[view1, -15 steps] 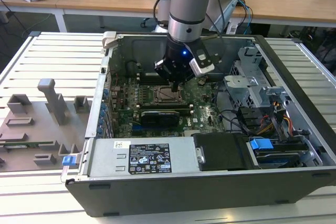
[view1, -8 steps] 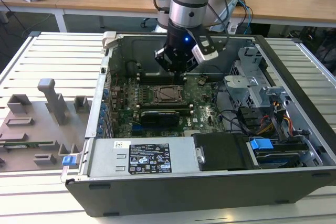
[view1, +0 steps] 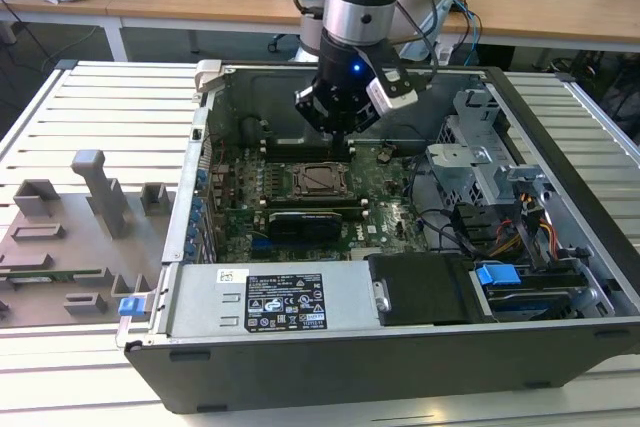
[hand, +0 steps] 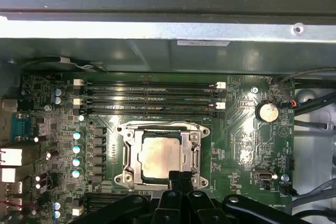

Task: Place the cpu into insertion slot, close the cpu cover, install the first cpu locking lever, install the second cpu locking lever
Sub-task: 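Install the first cpu locking lever, then install the second cpu locking lever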

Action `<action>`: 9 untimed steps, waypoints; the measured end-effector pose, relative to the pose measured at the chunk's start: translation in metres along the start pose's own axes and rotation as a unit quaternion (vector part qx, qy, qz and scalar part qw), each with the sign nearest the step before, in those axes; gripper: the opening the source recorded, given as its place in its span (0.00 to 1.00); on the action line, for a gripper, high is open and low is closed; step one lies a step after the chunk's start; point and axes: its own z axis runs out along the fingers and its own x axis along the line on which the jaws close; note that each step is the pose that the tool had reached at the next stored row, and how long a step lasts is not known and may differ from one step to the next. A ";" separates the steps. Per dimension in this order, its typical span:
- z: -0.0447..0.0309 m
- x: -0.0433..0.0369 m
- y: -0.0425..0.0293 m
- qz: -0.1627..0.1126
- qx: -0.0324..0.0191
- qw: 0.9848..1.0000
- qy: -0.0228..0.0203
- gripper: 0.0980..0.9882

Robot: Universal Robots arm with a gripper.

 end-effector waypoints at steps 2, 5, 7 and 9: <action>-0.0001 0.0000 0.0000 0.000 0.000 1.000 0.000 0.01; -0.0001 0.0000 0.0000 0.000 0.000 1.000 0.000 0.01; -0.0002 0.0000 0.0000 0.000 0.000 1.000 0.000 0.01; -0.0002 0.0000 0.0000 0.000 0.000 1.000 0.000 0.01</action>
